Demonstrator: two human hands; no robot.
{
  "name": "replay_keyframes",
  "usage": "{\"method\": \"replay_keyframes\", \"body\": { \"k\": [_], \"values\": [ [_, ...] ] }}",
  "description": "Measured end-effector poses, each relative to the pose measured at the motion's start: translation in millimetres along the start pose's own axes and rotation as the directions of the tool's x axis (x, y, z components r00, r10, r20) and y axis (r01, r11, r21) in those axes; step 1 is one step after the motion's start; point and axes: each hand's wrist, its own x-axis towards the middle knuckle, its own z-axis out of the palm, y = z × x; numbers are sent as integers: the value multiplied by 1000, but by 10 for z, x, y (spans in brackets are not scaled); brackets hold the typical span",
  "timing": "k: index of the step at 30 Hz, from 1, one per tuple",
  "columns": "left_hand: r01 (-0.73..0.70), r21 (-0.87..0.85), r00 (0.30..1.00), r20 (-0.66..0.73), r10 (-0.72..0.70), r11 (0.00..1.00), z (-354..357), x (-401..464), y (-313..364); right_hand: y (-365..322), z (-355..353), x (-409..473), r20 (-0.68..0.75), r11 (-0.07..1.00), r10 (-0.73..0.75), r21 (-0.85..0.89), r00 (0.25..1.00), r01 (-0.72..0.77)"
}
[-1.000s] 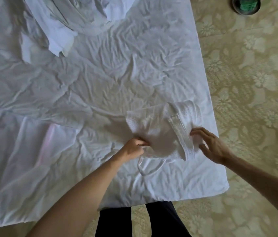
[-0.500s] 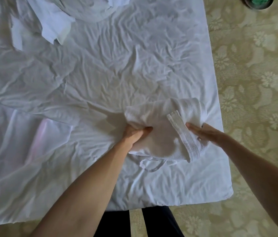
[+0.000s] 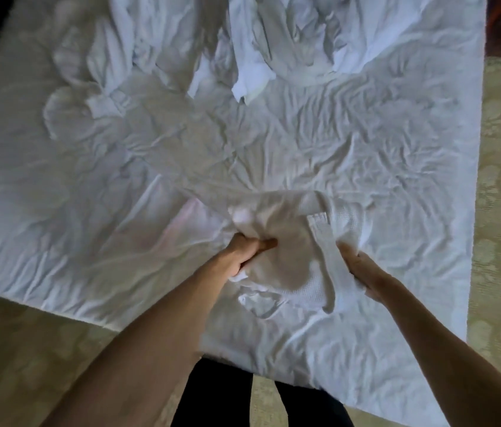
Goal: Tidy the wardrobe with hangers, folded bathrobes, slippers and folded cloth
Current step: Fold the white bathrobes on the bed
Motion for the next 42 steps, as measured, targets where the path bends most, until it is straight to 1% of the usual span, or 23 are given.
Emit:
{"method": "replay_keyframes", "body": {
  "k": [5, 7, 9, 12, 14, 17, 19, 21, 24, 26, 29, 32, 36, 39, 41, 42],
  "values": [
    [-107, -171, 990, -107, 90, 979, -1260, -512, 215, -1191, 1039, -55, 95, 980, -87, -170, 992, 102],
    [-129, -263, 986, -137, 96, 956, -1787, -747, 235, -1617, 1548, -45, 117, 964, -90, -238, 989, 116],
    [-145, -346, 980, -182, 85, 927, -2406, -894, 202, -2019, 2148, 2, 173, 937, -98, -316, 980, 150],
    [-190, -455, 962, -263, 73, 870, -3449, -1025, 18, -2507, 3242, 179, 262, 888, -102, -410, 960, 206],
    [-216, -508, 953, -295, 67, 834, -3970, -1047, -95, -2733, 3841, 275, 307, 853, -100, -464, 946, 241],
    [-234, -595, 932, -361, 4, 769, -5103, -965, -360, -3085, 5124, 514, 338, 798, -73, -545, 938, 258],
    [-248, -615, 914, -405, -30, 749, -5829, -890, -538, -3278, 5966, 661, 370, 764, -69, -578, 927, 287],
    [-246, -649, 901, -426, -76, 719, -6480, -827, -731, -3417, 6780, 808, 398, 738, -43, -605, 916, 298],
    [-257, -721, 886, -442, -141, 643, -7321, -669, -1075, -3503, 7846, 1120, 416, 712, -6, -637, 910, 296],
    [-266, -747, 875, -452, -172, 610, -7781, -524, -1295, -3510, 8430, 1350, 423, 698, 16, -654, 906, 293],
    [-277, -772, 867, -457, -198, 572, -8381, -273, -1542, -3574, 9187, 1725, 432, 636, 35, -705, 901, 314],
    [-314, -786, 857, -476, -197, 533, -8963, -27, -1691, -3645, 9859, 2125, 453, 612, 27, -713, 891, 344],
    [-344, -789, 837, -504, -215, 510, -9643, 352, -1921, -3696, 10685, 2609, 493, 572, 26, -721, 870, 391],
    [-320, -787, 827, -504, -250, 528, -9937, 611, -2112, -3628, 11143, 2914, 503, 484, 40, -765, 863, 424],
    [-304, -776, 814, -513, -273, 553, -10013, 832, -2277, -3513, 11324, 3177, 471, 459, 4, -785, 882, 417],
    [-299, -762, 800, -528, -285, 574, -10036, 961, -2381, -3452, 11356, 3324, 449, 464, -11, -790, 894, 402]
  ]
}}
